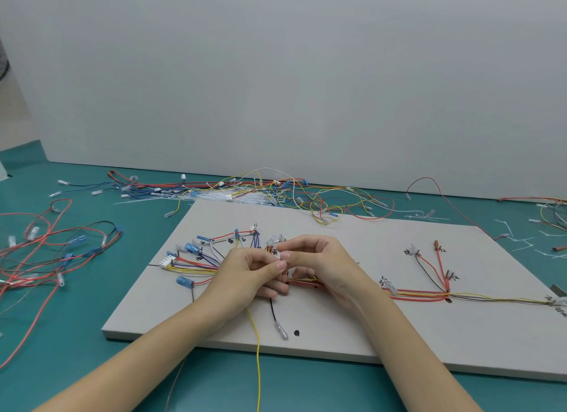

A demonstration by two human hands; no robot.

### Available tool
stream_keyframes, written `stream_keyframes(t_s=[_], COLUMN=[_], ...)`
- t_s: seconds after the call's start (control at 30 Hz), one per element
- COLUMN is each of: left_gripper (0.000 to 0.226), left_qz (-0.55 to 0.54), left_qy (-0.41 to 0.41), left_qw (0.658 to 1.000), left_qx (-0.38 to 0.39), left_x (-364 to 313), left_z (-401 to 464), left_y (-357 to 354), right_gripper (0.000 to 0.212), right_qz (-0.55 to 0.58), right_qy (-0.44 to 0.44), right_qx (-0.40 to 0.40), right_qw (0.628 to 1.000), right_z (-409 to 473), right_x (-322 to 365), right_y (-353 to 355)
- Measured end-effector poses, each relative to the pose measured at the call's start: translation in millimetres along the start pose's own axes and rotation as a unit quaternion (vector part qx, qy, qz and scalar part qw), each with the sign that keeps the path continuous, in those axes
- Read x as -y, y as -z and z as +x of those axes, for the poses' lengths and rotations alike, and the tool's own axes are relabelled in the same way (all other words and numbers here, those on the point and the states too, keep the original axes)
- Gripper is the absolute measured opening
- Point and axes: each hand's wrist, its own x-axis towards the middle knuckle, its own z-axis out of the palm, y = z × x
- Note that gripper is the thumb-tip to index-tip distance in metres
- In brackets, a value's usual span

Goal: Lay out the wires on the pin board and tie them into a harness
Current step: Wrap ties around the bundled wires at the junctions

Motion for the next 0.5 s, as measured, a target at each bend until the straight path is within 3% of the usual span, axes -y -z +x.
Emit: stream_keyframes(t_s=[0.5], left_gripper=[0.006], left_qz=[-0.016], left_qy=[-0.001], left_qw=[1.0], left_qx=[-0.002], left_x=[1.0], left_z=[-0.6], left_y=[2.4], right_gripper=[0.016], right_qz=[0.002], right_qy=[0.006], right_qx=[0.001], right_qw=[1.0], right_z=[-0.6], right_x=[0.3], right_y=[2.0])
